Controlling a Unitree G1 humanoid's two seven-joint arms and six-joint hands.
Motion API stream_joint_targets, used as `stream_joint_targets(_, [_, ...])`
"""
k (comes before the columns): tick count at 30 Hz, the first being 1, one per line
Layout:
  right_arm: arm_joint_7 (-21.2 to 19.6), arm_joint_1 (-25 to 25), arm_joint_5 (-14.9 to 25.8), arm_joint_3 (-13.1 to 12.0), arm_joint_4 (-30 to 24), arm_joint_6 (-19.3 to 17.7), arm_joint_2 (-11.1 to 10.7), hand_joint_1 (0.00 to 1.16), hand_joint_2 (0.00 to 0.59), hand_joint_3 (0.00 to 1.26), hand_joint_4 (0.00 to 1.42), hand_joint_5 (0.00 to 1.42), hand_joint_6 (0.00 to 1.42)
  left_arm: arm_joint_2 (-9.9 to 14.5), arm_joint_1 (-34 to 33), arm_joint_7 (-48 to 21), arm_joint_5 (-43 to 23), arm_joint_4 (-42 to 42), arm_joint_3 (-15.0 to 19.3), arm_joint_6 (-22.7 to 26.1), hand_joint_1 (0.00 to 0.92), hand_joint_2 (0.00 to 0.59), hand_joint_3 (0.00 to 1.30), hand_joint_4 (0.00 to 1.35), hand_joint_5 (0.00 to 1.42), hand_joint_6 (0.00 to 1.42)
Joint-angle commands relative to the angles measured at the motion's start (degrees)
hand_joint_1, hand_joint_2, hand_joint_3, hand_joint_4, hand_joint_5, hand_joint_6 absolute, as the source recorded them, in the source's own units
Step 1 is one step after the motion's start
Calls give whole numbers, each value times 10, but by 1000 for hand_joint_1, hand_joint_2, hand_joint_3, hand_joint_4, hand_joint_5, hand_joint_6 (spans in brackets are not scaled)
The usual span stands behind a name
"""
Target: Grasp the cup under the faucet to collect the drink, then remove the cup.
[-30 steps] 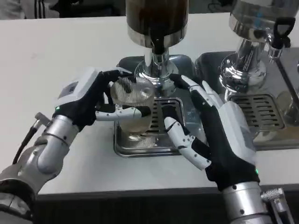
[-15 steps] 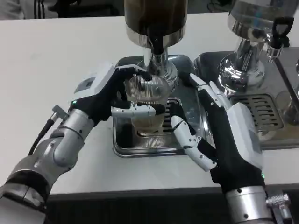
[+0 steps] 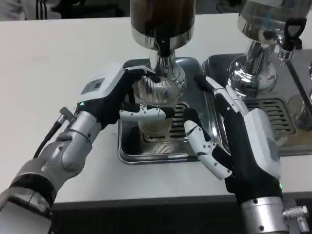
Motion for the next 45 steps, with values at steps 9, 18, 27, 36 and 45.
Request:
stream_joint_targets(9, [2, 3, 4, -2, -8, -2, 2, 237, 429, 214, 220, 97, 79, 0, -2, 61, 25, 2, -27, 4, 394, 98, 492, 489, 800, 1050])
stream_joint_targets(18, [7, 0, 6, -4, -9, -2, 1, 227, 432, 218, 220, 97, 80, 3, 0, 98, 48, 3, -53, 12, 386, 97, 406, 375, 654, 813])
stream_joint_targets(27, [14, -5, 9, -6, -7, -1, 2, 221, 433, 219, 231, 104, 80, 3, 1, 97, 46, 5, -56, 13, 342, 88, 308, 261, 531, 621])
stream_joint_targets(36, [19, -7, 12, -7, -2, -5, 1, 217, 432, 228, 234, 108, 67, 6, -4, 99, 60, 2, -69, 19, 326, 110, 138, 89, 335, 406])
stream_joint_targets(45, [20, -16, 18, -4, 5, -8, 0, 209, 423, 237, 239, 98, 49, 9, -6, 107, 59, -1, -76, 19, 279, 100, 41, 2, 252, 332])
